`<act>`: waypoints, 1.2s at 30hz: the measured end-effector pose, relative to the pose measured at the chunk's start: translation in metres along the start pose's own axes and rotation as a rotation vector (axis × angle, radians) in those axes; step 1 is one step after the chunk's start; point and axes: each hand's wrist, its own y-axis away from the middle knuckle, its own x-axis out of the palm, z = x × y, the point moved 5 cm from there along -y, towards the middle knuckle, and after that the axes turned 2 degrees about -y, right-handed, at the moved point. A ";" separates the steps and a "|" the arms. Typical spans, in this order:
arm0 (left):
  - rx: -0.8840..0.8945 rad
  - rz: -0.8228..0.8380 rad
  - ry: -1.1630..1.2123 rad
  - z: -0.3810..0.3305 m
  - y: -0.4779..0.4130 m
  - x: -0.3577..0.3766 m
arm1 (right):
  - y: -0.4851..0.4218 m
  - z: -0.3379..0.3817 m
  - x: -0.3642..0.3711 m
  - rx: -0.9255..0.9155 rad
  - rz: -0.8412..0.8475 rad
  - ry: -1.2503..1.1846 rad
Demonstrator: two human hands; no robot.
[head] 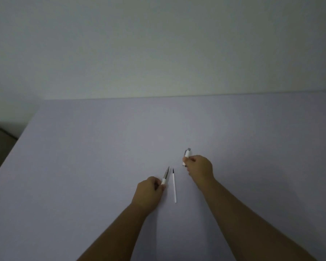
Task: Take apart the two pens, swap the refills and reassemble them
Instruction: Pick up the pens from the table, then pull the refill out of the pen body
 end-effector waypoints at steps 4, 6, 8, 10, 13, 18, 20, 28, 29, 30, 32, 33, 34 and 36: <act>-0.027 -0.017 0.066 -0.002 -0.002 0.001 | 0.011 -0.011 0.011 -0.120 0.058 0.331; -0.031 -0.019 0.088 -0.005 -0.003 0.001 | 0.016 -0.013 0.018 -0.144 0.072 0.384; -0.021 -0.037 0.083 -0.008 -0.004 -0.001 | 0.018 -0.014 0.021 -0.155 0.065 0.412; -0.018 -0.051 0.085 -0.009 -0.006 -0.002 | 0.018 -0.014 0.022 -0.164 0.050 0.446; -0.026 -0.051 0.089 -0.010 -0.006 -0.001 | 0.018 -0.015 0.021 -0.166 0.037 0.443; -0.028 -0.062 0.084 -0.009 -0.005 -0.003 | 0.021 -0.019 0.015 -0.113 0.010 0.272; -0.027 -0.066 0.076 -0.008 -0.005 -0.005 | 0.021 -0.021 0.014 -0.103 0.010 0.263; 0.033 -0.066 0.017 -0.012 -0.002 -0.007 | 0.025 -0.014 0.006 -0.107 -0.058 0.112; 0.059 -0.072 -0.008 -0.015 0.000 -0.007 | 0.026 -0.010 0.006 -0.098 -0.035 0.024; 0.085 -0.078 -0.029 -0.019 0.002 -0.007 | 0.028 -0.005 0.008 -0.077 0.021 -0.065; 0.135 -0.095 -0.048 -0.026 0.006 -0.008 | 0.034 0.003 0.015 -0.048 0.148 -0.172; 0.156 -0.101 -0.040 -0.030 0.008 -0.009 | 0.036 0.006 0.017 -0.045 0.178 -0.199; 0.168 -0.100 -0.020 -0.032 0.010 -0.009 | 0.037 0.008 0.017 -0.044 0.187 -0.230; 0.152 -0.053 0.064 -0.034 0.013 -0.010 | 0.038 0.011 0.015 -0.038 0.191 -0.304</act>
